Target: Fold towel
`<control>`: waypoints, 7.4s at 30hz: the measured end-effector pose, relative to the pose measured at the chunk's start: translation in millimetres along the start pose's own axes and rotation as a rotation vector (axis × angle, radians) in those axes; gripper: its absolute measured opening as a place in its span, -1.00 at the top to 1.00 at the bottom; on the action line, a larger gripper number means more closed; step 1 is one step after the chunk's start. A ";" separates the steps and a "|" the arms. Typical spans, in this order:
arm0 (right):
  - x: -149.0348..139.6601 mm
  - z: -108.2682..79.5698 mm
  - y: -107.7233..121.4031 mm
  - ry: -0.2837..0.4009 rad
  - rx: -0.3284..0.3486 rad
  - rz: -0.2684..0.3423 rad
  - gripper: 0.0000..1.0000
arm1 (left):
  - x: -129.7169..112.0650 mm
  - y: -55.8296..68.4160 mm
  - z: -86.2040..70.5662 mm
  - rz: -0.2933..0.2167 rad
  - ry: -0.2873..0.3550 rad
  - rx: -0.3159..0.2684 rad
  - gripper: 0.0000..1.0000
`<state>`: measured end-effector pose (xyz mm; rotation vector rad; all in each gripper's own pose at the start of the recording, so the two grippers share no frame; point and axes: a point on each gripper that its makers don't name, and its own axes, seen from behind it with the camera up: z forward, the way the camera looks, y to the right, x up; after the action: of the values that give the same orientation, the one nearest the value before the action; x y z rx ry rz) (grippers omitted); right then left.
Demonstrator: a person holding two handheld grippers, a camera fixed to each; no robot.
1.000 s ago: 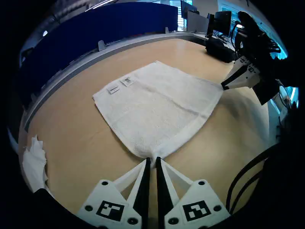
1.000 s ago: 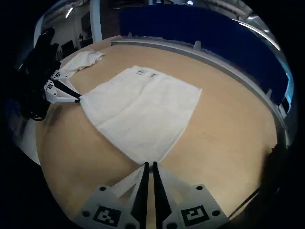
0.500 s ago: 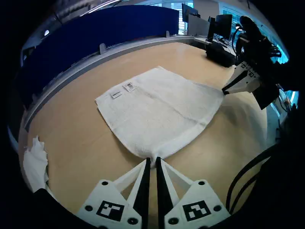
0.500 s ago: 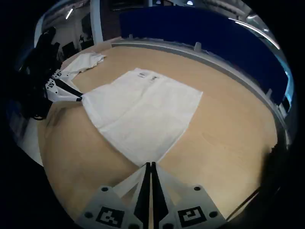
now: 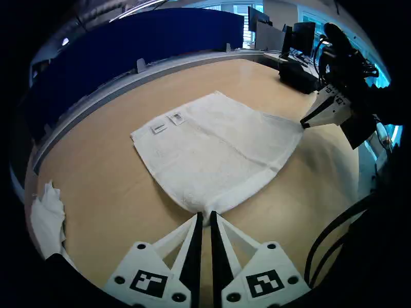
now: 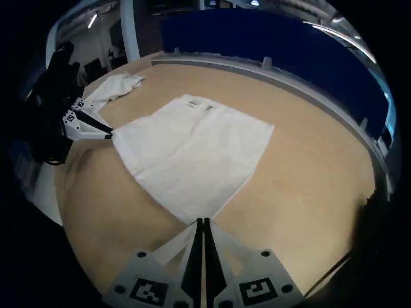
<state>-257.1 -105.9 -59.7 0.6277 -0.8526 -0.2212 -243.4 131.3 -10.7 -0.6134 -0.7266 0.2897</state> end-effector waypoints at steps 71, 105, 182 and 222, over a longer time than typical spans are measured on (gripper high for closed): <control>84.8 24.6 63.2 0.020 -0.025 0.136 0.96 | 44.6 -51.6 18.2 -0.260 -0.214 -0.029 0.78; 76.4 62.3 86.0 -0.004 -0.076 0.245 0.80 | 37.5 -89.9 68.3 -0.296 -0.260 0.028 0.22; 95.7 103.7 -69.9 -0.010 0.135 -0.063 -1.00 | -143.3 -94.3 -94.1 -0.709 -0.162 0.368 -0.93; 143.8 135.7 -33.8 0.012 0.089 -0.033 -1.00 | -148.6 -84.8 -99.0 -0.716 -0.164 0.356 -0.93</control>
<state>-264.7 -251.7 77.9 0.7258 -0.8443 -0.2095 -278.1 -43.9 -95.3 0.0300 -0.9763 -0.1976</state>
